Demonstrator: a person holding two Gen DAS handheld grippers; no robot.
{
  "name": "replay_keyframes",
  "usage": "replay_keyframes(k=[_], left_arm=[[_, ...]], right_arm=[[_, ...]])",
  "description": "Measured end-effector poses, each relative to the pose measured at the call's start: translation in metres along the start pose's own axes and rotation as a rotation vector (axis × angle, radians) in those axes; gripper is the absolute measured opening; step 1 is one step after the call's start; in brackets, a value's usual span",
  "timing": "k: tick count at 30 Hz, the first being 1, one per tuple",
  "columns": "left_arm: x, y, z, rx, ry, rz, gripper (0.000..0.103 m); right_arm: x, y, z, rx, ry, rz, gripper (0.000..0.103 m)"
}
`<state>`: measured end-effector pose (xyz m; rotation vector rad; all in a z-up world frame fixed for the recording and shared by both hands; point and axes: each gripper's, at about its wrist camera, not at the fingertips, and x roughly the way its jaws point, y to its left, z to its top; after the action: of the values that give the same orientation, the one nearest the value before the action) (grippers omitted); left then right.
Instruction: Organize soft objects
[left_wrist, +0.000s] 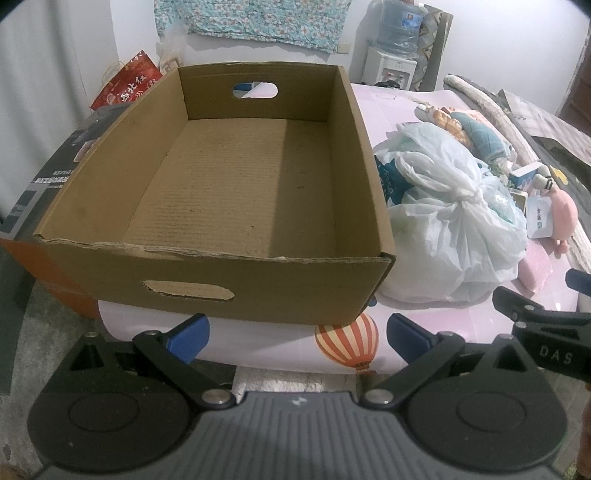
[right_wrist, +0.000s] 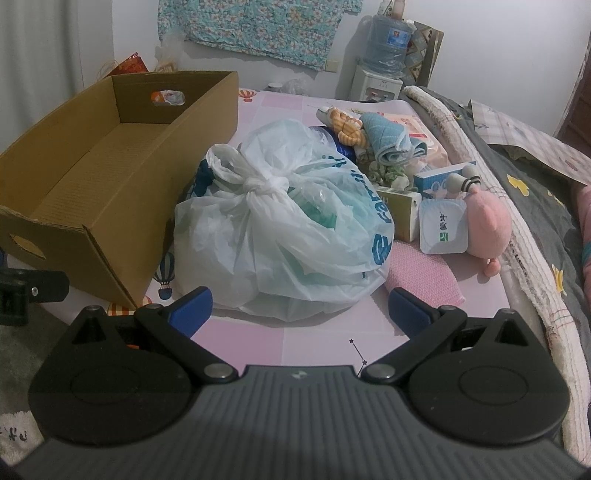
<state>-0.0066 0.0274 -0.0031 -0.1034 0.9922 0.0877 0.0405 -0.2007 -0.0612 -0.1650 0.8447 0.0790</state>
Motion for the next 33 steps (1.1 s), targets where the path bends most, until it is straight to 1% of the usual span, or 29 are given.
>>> replay_keyframes(k=[12,14,18,21,26,27,28,30,31,33], left_arm=[[0.001,-0.004,-0.001,0.018,0.011,0.013,0.103],[0.001,-0.006,-0.001,0.023,0.011,0.017,0.103],[-0.003,-0.013,0.000,0.051,-0.010,0.014,0.103],[-0.009,-0.023,0.002,0.103,-0.048,0.001,0.103],[-0.018,-0.049,0.009,0.234,-0.120,-0.039,0.103],[-0.019,-0.056,0.010,0.260,-0.134,-0.049,0.103],[-0.019,-0.062,0.012,0.285,-0.146,-0.061,0.103],[-0.018,-0.076,0.015,0.328,-0.161,-0.100,0.103],[-0.018,-0.082,0.017,0.343,-0.165,-0.128,0.103],[-0.014,-0.093,0.021,0.360,-0.171,-0.189,0.103]], right_arm=[[0.002,-0.003,-0.003,0.026,-0.001,0.021,0.102],[0.003,-0.006,-0.004,0.038,-0.013,0.026,0.102],[0.005,-0.015,-0.006,0.078,-0.048,0.036,0.102],[0.004,-0.028,-0.011,0.101,-0.062,0.027,0.102],[0.005,-0.065,-0.027,0.176,-0.092,-0.036,0.102],[0.005,-0.074,-0.031,0.194,-0.105,-0.052,0.102],[0.003,-0.086,-0.035,0.204,-0.154,-0.078,0.102],[0.003,-0.107,-0.045,0.228,-0.199,-0.113,0.102],[0.000,-0.121,-0.049,0.236,-0.250,-0.127,0.102],[0.003,-0.143,-0.059,0.297,-0.250,-0.113,0.102]])
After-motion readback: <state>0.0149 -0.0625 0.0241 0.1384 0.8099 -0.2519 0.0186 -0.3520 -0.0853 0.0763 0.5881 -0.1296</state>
